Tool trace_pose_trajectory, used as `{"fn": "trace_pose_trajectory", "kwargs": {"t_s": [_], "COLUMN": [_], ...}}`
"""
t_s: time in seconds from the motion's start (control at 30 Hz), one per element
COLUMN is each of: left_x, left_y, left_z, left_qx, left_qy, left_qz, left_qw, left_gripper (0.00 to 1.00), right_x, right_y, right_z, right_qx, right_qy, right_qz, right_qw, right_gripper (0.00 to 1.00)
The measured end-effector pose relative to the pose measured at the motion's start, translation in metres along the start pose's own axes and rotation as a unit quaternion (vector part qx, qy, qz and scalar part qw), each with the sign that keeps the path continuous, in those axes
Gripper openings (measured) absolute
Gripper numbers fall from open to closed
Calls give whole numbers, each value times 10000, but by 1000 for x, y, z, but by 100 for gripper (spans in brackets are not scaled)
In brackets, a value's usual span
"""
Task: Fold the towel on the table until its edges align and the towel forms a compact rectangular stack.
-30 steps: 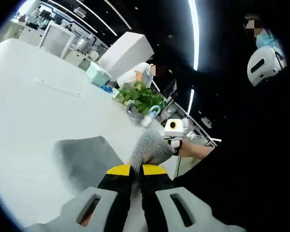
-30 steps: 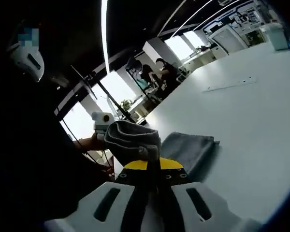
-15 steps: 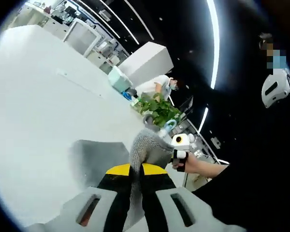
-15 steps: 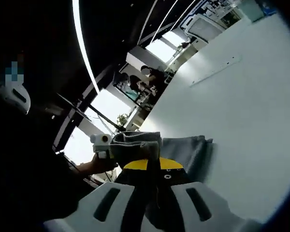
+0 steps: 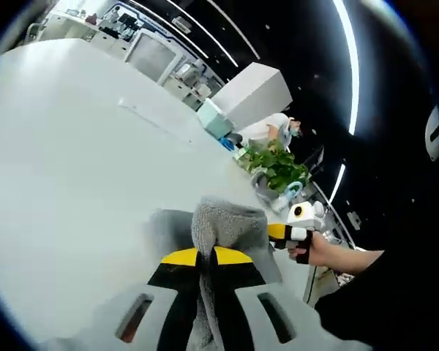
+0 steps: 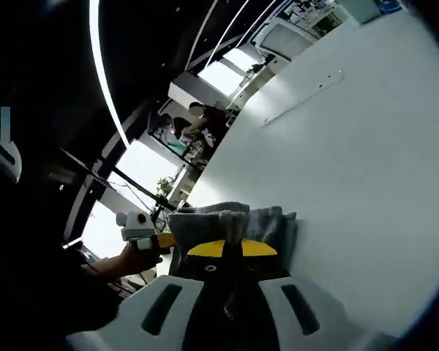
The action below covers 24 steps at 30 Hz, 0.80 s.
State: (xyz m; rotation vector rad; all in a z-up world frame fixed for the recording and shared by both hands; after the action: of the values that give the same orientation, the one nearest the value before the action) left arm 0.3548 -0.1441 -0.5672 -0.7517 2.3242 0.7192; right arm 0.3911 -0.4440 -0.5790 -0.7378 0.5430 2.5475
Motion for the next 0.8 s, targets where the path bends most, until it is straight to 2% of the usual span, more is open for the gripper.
{"fn": "trace_pose_trajectory", "kwargs": {"t_s": [0.17,0.27,0.33,0.4,0.5,0.57,0.63,0.73,0.8], "left_x": [4,4,2,0,0,-1,0,3,3], "left_y": [-2,1,4,3,-1,-2,-4,-9,-8], "left_z": [7,16,18,17,18,18,19,18,19], "left_qx": [-290,-473,-461,-400,-445,-443,-464,-625,-659], "left_qy": [144,267,377,396,153,271,289,58,1], "left_qz": [37,-23,-81,-73,39,-89,-117,-18,-45], "left_qw": [9995,9985,9982,9984,9989,9986,9984,9980,9978], "left_gripper": [6,4,3,3,3,2,2,2,2], "right_x": [4,6,8,9,9,6,6,9,9], "right_y": [0,1,2,1,-1,-2,-2,-6,-8], "right_z": [-5,-10,-12,-13,-13,-14,-15,-18,-16], "right_qx": [216,339,297,345,394,331,409,620,729], "right_qy": [-77,-326,-691,-686,-742,-1011,-973,-684,-286], "right_qz": [-28,-124,-260,-247,-255,-483,-536,-507,-540], "right_qw": [9997,9988,9968,9967,9961,9931,9930,9944,9955], "right_gripper": [2,2,2,2,2,2,2,2,3]}}
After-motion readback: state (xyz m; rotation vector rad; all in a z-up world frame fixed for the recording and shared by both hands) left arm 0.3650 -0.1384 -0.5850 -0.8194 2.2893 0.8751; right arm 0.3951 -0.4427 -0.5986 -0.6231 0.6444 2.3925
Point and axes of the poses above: the point that each gripper's makers call its tool centre point, and the gripper's own axes: y roughly backward along the fingers, z roughly to its left, x roughly out of its underside, the point moved 10 cm from there along y, roughly backward along the fingers, and after that the axes turned 5 degrees about -z, right-handed, at the moved point
